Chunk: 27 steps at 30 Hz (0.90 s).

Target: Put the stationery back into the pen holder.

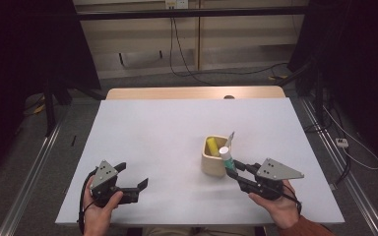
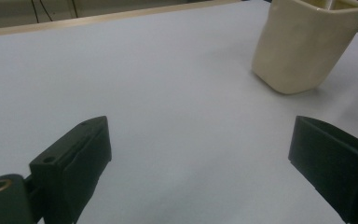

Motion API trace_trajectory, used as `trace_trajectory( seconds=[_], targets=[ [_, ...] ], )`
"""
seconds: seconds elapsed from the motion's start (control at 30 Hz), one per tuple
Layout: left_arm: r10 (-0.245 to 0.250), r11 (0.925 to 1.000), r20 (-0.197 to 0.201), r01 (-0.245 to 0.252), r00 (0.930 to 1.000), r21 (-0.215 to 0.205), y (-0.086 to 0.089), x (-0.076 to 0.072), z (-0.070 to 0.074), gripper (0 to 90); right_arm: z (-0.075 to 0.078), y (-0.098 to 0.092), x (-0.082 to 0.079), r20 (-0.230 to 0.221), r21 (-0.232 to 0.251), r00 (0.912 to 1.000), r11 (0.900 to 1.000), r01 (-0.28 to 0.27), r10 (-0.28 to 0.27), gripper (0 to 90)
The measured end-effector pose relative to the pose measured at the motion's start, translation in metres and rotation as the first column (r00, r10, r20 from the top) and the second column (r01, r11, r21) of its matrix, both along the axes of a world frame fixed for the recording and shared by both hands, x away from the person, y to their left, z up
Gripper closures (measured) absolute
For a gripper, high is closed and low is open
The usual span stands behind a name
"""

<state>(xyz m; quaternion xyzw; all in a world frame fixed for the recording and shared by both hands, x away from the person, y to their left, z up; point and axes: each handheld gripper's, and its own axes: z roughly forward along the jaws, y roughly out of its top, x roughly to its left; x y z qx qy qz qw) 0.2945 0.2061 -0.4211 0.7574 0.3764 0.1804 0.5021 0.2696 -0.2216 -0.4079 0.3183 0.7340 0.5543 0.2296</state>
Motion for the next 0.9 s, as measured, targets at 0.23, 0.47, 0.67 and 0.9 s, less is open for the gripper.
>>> trace_trajectory(
  seconds=[0.23,0.47,0.67,0.9],
  targets=[
    [0.006,0.9998,-0.018,-0.006,0.9998,-0.018,0.005,0.002,-0.005,5.6,0.01,0.005,0.006,0.013,0.035,0.9999,0.999,-0.001,0.0,67.0],
    [0.005,0.9998,-0.02,-0.006,0.9998,-0.017,0.006,0.002,-0.006,5.6,0.019,0.01,0.013,0.027,0.063,0.9996,0.998,0.001,-0.002,67.0],
    [-0.006,1.0,-0.023,0.006,0.9997,-0.004,0.004,0.002,-0.006,5.3,0.024,0.014,0.022,0.031,0.091,0.9995,0.996,0.007,-0.01,67.0],
    [-0.005,1.0,-0.022,0.005,0.9997,0.001,0.004,0.002,-0.006,5.3,0.027,0.017,0.032,0.034,0.115,0.999,0.993,0.025,-0.029,67.0]
  ],
)
